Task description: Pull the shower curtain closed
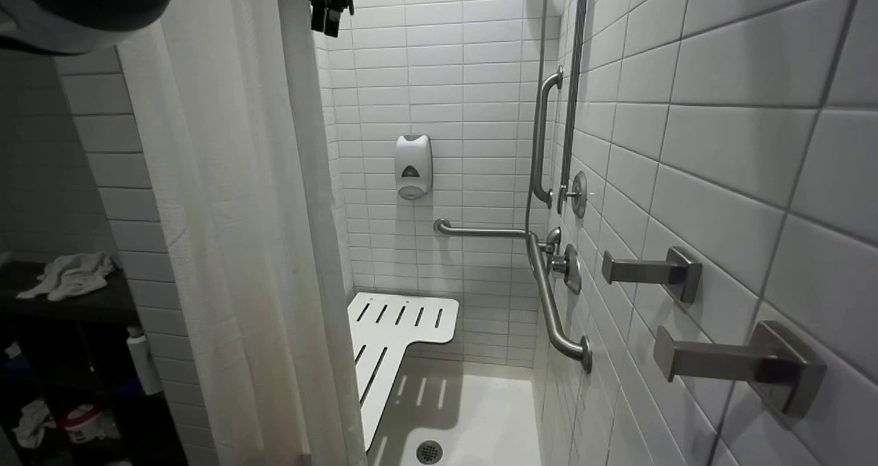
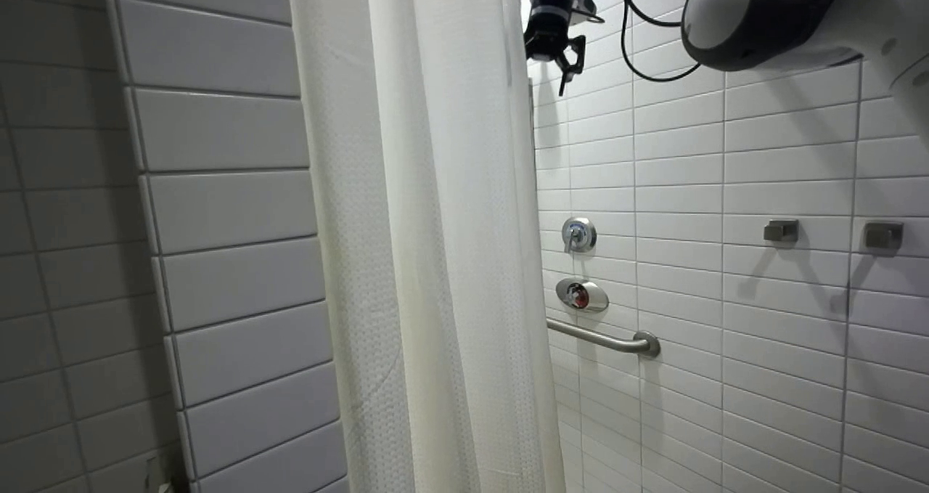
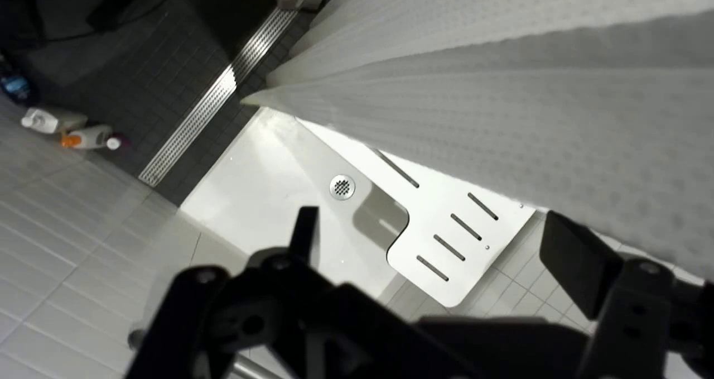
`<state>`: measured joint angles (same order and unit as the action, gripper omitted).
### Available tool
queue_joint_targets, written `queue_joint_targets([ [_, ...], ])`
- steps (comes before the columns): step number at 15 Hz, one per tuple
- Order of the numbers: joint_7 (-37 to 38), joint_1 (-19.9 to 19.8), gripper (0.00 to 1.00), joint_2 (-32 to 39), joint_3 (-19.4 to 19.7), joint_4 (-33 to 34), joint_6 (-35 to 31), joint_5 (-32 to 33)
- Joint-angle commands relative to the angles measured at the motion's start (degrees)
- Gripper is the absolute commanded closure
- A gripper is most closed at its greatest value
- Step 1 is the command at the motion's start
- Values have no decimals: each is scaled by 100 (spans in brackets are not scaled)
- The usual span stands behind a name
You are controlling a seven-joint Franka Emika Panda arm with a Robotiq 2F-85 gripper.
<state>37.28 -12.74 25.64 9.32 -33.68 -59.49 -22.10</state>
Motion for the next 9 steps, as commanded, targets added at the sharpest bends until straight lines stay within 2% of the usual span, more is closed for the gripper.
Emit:
queue_joint_targets([
  [1,-312,325,0,-228,162,-233,-572,649],
  [9,152,886,0,-547,373,-559,-2141,1998],
])
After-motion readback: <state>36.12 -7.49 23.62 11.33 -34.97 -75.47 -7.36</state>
